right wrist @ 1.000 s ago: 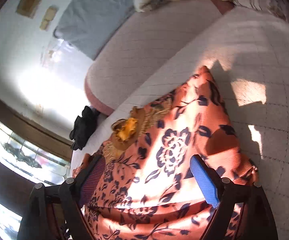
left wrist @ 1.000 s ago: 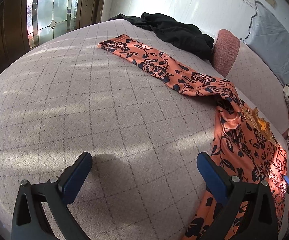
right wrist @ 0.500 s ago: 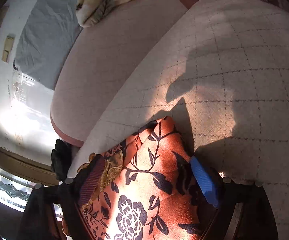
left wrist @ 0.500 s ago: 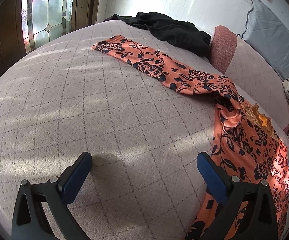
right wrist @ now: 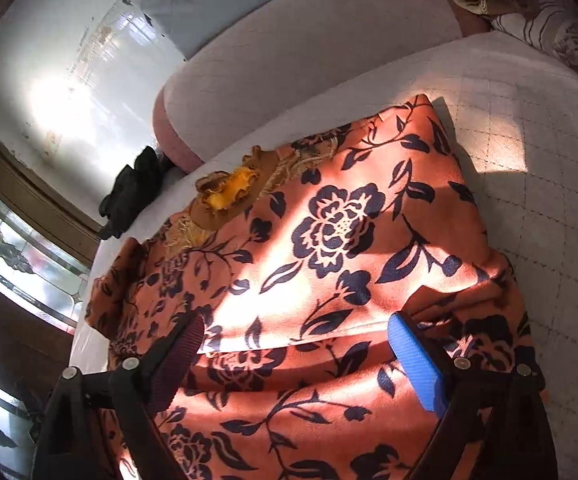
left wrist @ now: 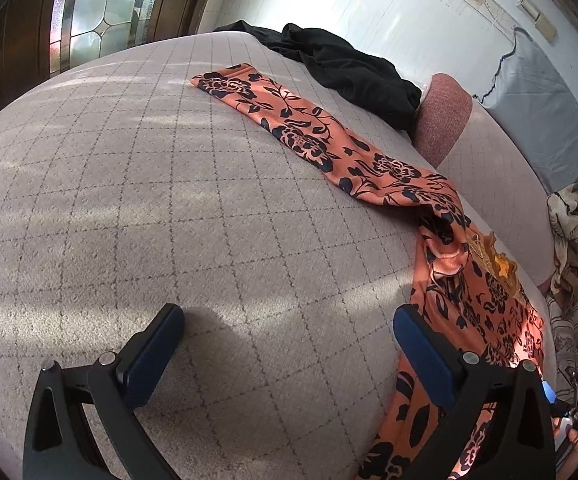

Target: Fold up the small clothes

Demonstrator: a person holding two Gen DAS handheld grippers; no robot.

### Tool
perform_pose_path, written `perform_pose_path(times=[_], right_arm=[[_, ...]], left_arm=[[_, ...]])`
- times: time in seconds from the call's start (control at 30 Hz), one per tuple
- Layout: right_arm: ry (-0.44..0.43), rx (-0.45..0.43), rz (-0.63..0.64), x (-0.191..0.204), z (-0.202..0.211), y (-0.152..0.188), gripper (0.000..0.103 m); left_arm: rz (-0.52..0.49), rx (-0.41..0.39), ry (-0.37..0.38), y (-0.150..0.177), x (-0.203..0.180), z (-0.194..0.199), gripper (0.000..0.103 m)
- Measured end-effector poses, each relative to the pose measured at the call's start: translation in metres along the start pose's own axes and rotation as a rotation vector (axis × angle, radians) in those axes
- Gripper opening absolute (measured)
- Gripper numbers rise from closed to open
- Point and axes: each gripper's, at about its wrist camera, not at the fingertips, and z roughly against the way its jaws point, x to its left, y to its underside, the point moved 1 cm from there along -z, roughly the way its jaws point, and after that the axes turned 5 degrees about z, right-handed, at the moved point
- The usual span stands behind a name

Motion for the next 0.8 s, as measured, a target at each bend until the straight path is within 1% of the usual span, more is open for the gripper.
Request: perform_pose_path(times=[0.03, 0.07, 0.13, 0.2, 0.23, 0.3, 0.37, 0.43, 0.5, 0.57, 0.6, 0.67, 0.73, 0.8], right_arm=[[-0.017, -0.031, 0.006, 0.007, 0.010, 0.006, 0.095], [-0.026, -0.042, 0.021, 0.014, 0.018, 0.013, 0.095], [-0.026, -0.047, 0.064, 0.025, 0.025, 0.027, 0.095], [-0.046, -0.042, 0.081, 0.027, 0.028, 0.042, 0.095], [-0.046, -0.041, 0.079, 0.027, 0.029, 0.047, 0.095], [-0.055, -0.046, 0.075, 0.026, 0.027, 0.054, 0.095], [-0.052, -0.054, 0.080, 0.022, 0.026, 0.058, 0.095], [-0.040, -0.045, 0.082, 0.016, 0.020, 0.063, 0.095], [-0.045, -0.028, 0.057, 0.009, 0.013, 0.067, 0.095], [-0.045, -0.038, 0.070, 0.010, 0.013, 0.066, 0.095], [-0.046, -0.036, 0.080, 0.011, 0.012, 0.065, 0.096], [-0.046, -0.030, 0.085, 0.011, 0.008, 0.066, 0.096], [-0.055, -0.035, 0.086, 0.011, 0.009, 0.067, 0.097], [-0.064, -0.038, 0.080, 0.010, 0.009, 0.067, 0.097]], left_arm=[[0.024, -0.025, -0.002, -0.007, 0.001, 0.005, 0.103], [0.035, -0.047, 0.015, -0.017, 0.001, 0.009, 0.103], [0.054, -0.039, 0.091, -0.044, -0.002, 0.008, 0.103], [0.098, -0.023, 0.153, -0.075, -0.002, -0.002, 0.103], [0.114, -0.028, 0.160, -0.091, -0.001, -0.009, 0.103], [0.158, -0.043, 0.147, -0.127, 0.004, -0.027, 0.103], [0.210, -0.030, 0.151, -0.158, 0.010, -0.051, 0.103], [0.265, -0.020, 0.127, -0.183, 0.020, -0.076, 0.103], [0.341, -0.019, 0.112, -0.197, 0.035, -0.098, 0.103], [0.411, -0.017, 0.094, -0.201, 0.050, -0.113, 0.102], [0.438, -0.019, 0.101, -0.200, 0.056, -0.119, 0.101], [0.428, -0.049, 0.114, -0.202, 0.058, -0.121, 0.101], [0.412, -0.052, 0.108, -0.207, 0.055, -0.123, 0.101], [0.426, -0.063, 0.106, -0.212, 0.056, -0.127, 0.101]])
